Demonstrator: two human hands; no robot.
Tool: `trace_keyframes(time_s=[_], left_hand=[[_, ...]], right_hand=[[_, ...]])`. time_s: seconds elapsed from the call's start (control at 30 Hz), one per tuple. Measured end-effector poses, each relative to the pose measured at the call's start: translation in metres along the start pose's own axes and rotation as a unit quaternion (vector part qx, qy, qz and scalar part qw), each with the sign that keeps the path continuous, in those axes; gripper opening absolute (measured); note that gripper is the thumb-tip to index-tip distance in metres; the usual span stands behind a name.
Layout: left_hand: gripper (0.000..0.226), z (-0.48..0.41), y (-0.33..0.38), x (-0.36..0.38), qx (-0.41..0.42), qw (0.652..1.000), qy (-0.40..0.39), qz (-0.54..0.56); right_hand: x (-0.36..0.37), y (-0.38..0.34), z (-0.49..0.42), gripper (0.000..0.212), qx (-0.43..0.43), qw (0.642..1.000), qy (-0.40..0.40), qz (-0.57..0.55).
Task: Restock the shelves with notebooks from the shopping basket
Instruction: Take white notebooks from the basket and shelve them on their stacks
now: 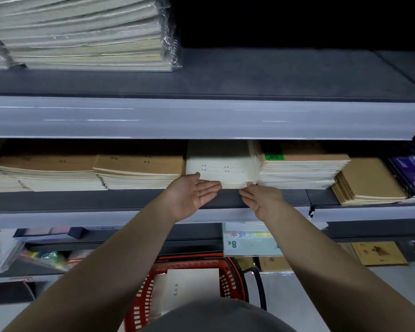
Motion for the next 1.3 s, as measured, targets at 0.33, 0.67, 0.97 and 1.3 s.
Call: trace_keyframes(time_s=[0.33,0.67,0.97,1.3], left_hand=[[0.051,-0.011,-0.006,-0.009,-0.016,1.0,-0.021,-0.016],[0.053,-0.009,-0.015,-0.024,0.033,0.996,0.017,0.083],[0.079,0.017,-0.011,-0.027,0.025,0.998,-0.035,0.055],[0.075,0.054,-0.038,-0.056,0.018,0.998,-0.058,0.026]], right_hand=[[0.0,-0.011,0.0,0.024,0.027,0.999,0.017,0.019],[0.007,-0.007,0.021,0.031,0.008,0.986,-0.032,-0.165],[0.013,-0.011,0.064,0.098,0.019,0.965,-0.152,-0.211],[0.01,0.04,0.1,0.092,-0.04,0.972,-0.167,-0.159]])
Point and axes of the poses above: each hand's wrist, its own z-axis away from the middle knuckle, its own x-axis out of the palm, y = z × x, the point moved 7 cm from there along -z, towards the middle knuckle, and after that the axes turned 3 degrees about -y, right-handed, at the moved point
